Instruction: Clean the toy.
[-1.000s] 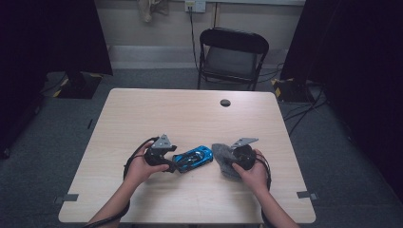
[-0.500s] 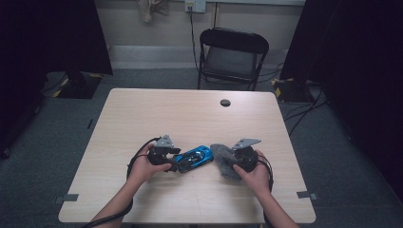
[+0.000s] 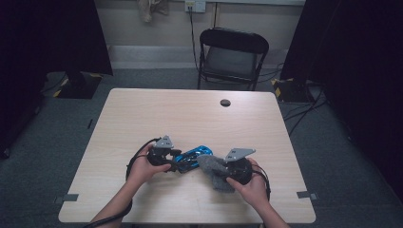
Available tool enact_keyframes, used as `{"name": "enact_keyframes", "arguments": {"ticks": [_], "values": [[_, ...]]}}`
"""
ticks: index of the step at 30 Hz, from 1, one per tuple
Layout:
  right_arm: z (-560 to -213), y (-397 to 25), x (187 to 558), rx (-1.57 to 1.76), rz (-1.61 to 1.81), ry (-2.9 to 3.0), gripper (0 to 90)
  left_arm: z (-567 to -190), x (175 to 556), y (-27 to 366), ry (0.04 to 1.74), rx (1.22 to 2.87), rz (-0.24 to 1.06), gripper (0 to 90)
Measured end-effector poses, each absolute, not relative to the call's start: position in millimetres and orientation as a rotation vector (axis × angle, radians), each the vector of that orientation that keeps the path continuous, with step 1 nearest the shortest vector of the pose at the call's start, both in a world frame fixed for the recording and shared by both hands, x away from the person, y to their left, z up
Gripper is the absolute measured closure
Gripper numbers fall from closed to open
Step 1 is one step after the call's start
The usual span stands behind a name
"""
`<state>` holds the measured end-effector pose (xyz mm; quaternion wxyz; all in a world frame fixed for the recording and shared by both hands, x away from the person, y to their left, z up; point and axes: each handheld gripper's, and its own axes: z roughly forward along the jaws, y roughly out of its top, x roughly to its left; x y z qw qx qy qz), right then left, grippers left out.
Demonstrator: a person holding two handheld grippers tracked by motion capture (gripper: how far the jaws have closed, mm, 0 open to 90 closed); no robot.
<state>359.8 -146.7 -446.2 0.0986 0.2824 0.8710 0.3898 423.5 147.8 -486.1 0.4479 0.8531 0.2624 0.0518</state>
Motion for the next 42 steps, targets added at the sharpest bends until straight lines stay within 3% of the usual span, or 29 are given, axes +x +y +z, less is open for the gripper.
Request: {"name": "enact_keyframes", "arguments": {"ticks": [16, 42], "values": [[-474, -98, 366, 0.733, 1.066, 2.762, 67.9, -486, 422, 149, 0.644, 2.113, 0.123, 41.7], [-471, -126, 396, 0.895, 0.983, 2.679, 68.9, -485, 419, 153, 0.619, 2.121, 0.150, 43.7]]}}
